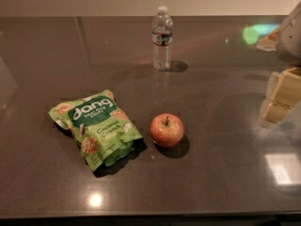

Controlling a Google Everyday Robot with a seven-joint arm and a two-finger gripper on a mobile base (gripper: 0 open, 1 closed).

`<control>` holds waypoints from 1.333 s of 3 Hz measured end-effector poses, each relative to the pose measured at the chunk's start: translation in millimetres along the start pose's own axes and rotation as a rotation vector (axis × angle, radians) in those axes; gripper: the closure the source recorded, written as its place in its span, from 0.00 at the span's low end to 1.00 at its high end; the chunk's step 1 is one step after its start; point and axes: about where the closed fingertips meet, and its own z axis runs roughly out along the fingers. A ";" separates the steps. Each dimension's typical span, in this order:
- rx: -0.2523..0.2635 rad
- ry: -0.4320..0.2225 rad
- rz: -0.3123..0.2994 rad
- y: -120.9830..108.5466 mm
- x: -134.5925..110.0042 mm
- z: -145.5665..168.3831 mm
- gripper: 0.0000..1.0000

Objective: Pick water bottle

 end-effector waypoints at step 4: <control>0.051 -0.084 0.026 -52.2 -17.5 31.6 0.00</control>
Offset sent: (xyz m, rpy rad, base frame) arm 0.0498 0.0059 -0.0098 0.0504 -0.0536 0.0040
